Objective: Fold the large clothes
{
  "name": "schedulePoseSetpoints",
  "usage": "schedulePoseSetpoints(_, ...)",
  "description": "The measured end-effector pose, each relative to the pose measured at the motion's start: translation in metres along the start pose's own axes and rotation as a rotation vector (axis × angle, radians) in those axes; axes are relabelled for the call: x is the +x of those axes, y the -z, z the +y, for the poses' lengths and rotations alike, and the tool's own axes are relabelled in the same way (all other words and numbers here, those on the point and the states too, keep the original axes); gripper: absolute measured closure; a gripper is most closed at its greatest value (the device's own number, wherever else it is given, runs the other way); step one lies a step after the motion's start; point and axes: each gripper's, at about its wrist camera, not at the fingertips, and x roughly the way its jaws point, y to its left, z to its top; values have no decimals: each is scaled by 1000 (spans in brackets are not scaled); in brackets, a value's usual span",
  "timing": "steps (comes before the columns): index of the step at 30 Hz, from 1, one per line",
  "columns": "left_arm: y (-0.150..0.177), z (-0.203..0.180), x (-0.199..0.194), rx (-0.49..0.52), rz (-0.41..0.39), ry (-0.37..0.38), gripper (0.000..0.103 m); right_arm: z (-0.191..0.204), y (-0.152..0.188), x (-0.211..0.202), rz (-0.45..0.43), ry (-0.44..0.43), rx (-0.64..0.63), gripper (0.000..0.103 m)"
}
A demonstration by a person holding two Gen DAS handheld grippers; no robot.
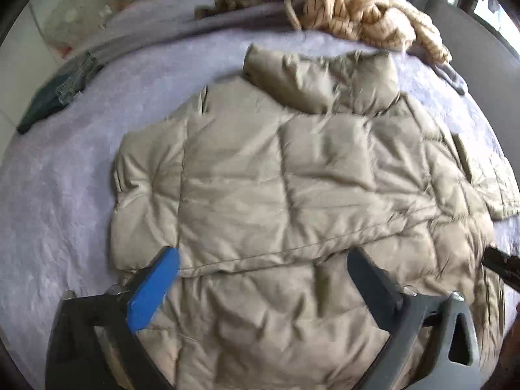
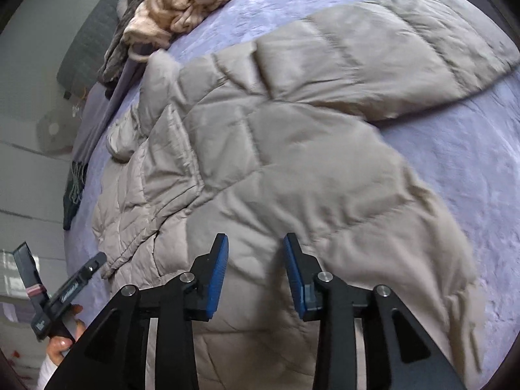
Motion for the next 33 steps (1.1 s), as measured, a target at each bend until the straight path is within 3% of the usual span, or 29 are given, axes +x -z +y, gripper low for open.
schedulePoseSetpoints(6, -3, -47, 3, 57, 46, 47, 0, -45, -12, -26, -44, 2, 69, 48)
schedulePoseSetpoints(9, -2, -71, 8, 87, 67, 27, 0, -73, -21, -38, -80, -15, 125, 28)
schedulePoseSetpoints(10, -1, -77, 9, 86, 69, 28, 0, -83, -24, -43, -95, -23, 145, 17)
schedulePoseSetpoints(21, 4, -139, 20, 109, 155, 87, 0, -182, -54, -61, -196, -117, 389, 12)
schedulePoseSetpoints(28, 6, -171, 19, 142, 158, 77, 0, -223, -75, -64, -259, -152, 470, 12)
schedulePoseSetpoints(33, 5, -185, 20, 146, 157, 79, 0, -257, -105, -55, -269, -316, 588, 12)
